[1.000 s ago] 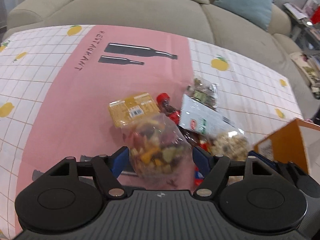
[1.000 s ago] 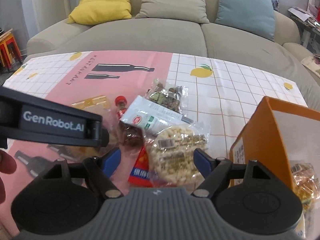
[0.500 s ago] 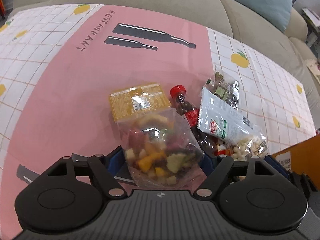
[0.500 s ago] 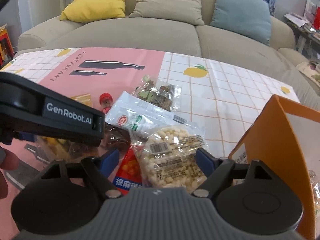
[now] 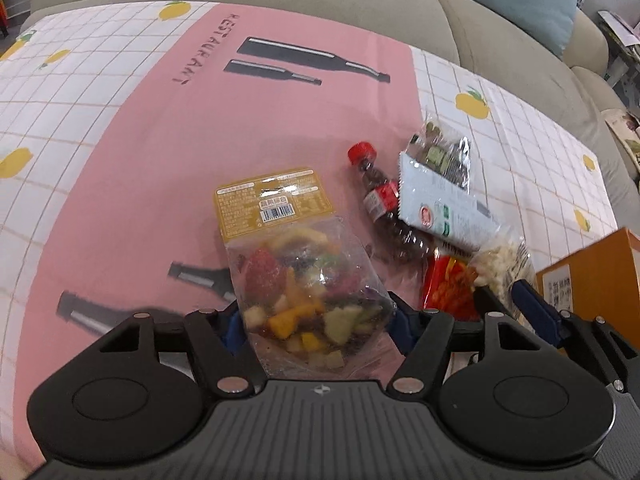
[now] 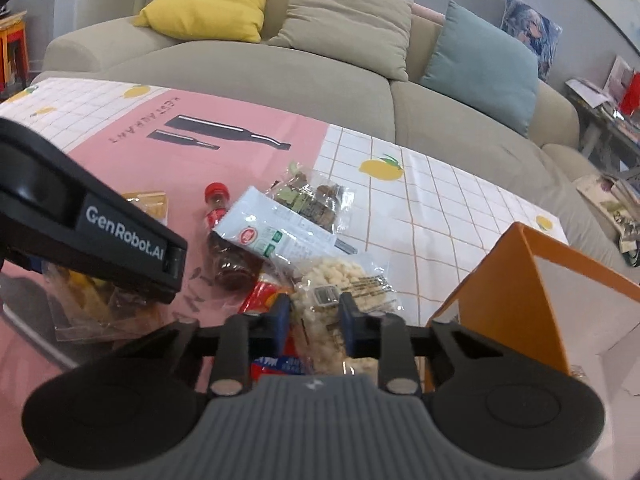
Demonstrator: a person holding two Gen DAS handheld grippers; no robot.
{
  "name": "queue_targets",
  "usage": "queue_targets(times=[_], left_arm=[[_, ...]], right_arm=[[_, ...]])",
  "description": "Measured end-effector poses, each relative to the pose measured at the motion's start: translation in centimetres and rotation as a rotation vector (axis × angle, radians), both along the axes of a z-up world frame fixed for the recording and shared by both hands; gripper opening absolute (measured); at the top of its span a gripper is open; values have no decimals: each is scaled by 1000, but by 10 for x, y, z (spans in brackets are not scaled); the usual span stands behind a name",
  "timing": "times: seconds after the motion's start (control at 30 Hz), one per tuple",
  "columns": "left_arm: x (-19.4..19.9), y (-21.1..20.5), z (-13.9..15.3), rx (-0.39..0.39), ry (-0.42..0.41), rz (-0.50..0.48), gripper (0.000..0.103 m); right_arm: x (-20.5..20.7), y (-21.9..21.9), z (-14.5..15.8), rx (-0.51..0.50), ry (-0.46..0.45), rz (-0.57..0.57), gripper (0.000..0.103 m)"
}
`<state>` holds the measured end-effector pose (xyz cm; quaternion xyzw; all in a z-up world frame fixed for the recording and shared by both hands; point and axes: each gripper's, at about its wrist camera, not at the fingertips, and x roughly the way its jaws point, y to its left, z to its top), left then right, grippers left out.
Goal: Organize snacks
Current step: 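Grasp the fruit-mix bag with the left gripper while the right grasps the white puffed-snack bag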
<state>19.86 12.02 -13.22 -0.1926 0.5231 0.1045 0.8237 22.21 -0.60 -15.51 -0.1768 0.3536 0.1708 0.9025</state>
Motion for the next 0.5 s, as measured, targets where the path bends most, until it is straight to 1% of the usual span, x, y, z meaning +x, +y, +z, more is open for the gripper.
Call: queue_targets(times=[0.07, 0.1, 0.23, 0.37, 0.43, 0.5], left_arm=[[-6, -1, 4, -3, 2, -2, 77], [-10, -3, 6, -5, 1, -9, 77], [-25, -8, 14, 2, 9, -51, 77], [-39, -16, 16, 12, 35, -111, 77], [-46, -21, 14, 27, 51, -135, 77], [-52, -23, 12, 40, 59, -145, 77]], right_arm=[[-7, -1, 2, -3, -13, 5, 19], [-13, -1, 4, -4, -20, 11, 16], [-38, -4, 13, -7, -14, 59, 14], [-74, -7, 15, -34, 28, 129, 15], [-88, -6, 12, -61, 47, 156, 16], [-97, -8, 10, -81, 67, 164, 20]])
